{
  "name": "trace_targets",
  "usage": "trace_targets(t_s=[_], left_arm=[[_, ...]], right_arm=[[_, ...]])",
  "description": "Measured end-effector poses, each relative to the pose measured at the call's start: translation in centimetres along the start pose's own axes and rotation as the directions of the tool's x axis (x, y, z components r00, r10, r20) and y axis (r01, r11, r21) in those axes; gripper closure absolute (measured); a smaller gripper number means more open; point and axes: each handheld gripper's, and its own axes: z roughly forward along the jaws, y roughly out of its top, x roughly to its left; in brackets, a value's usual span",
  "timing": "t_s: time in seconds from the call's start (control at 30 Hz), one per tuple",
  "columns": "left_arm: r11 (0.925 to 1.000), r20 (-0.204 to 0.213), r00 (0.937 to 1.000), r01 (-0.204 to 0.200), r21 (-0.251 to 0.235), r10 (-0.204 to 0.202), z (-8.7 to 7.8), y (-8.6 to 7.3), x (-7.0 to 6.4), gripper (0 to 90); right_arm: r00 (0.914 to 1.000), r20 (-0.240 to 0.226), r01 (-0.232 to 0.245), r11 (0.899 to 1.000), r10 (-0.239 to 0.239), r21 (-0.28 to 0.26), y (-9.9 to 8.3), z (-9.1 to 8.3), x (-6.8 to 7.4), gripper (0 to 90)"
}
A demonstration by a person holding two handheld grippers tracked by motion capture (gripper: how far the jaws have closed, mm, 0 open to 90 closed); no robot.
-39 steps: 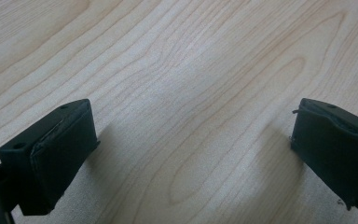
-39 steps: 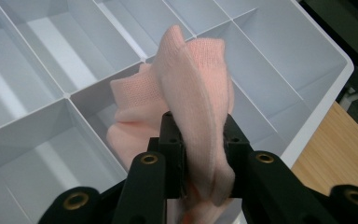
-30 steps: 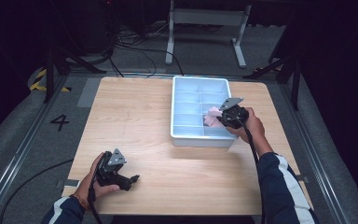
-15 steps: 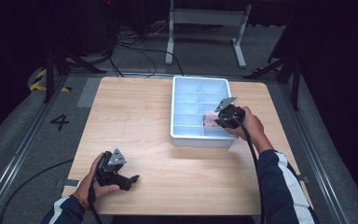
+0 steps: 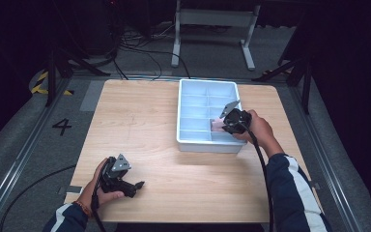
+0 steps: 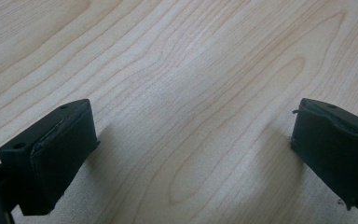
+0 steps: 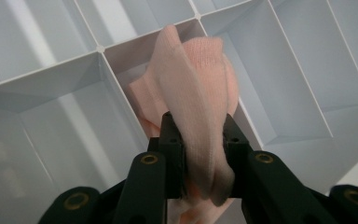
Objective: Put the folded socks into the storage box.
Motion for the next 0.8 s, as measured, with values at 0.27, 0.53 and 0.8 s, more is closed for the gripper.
trace_targets(t_s=[0.27, 0.53, 0.8], left_arm=[[1.0, -0.001, 1.0, 0.0, 0.0, 0.0, 0.0, 0.0, 0.0, 0.3], [1.0, 0.0, 1.0, -0.001, -0.001, 0.001, 0.0, 0.0, 0.0, 0.3], [1.0, 0.0, 1.0, 0.0, 0.0, 0.0, 0.0, 0.0, 0.0, 0.3]], right_arm=[[0.9996, -0.025, -0.011, 0.999, 0.012, 0.051, 0.1, 0.9, -0.6, 76.0], [0.9996, -0.027, -0.008, 0.997, 0.01, 0.08, -0.2, 1.7, -0.7, 75.3], [0.9995, -0.01, -0.029, 0.997, 0.03, 0.066, -0.5, 1.8, -0.8, 72.1]])
